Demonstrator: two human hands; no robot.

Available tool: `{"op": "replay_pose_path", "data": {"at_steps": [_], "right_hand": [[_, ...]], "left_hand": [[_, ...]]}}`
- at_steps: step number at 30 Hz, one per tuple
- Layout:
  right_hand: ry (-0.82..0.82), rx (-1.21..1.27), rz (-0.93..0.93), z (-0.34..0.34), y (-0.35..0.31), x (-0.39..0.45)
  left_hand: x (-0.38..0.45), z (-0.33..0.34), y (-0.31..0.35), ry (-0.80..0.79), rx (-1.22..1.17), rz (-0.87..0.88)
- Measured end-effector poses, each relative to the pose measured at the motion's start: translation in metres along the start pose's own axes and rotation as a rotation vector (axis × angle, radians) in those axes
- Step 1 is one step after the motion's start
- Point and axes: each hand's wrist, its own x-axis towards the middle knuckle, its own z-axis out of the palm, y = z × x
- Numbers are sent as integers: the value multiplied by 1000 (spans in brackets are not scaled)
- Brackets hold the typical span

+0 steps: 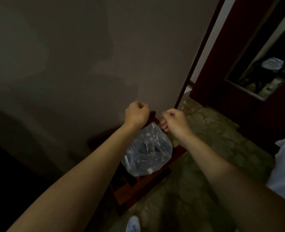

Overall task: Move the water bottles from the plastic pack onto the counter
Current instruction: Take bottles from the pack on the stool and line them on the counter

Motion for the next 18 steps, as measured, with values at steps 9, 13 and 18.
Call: {"op": "replay_pose_path", "data": {"at_steps": [9,13,18], "right_hand": [[-319,-147,329,-3,80,112],[-470,-221,420,12,113,147],[-714,-463,359,56,169,182]], "left_hand": [[101,75,-51,-109,41,-288],[124,99,-88,-163,79,-402],[138,127,-140,-148,98,-550]]}}
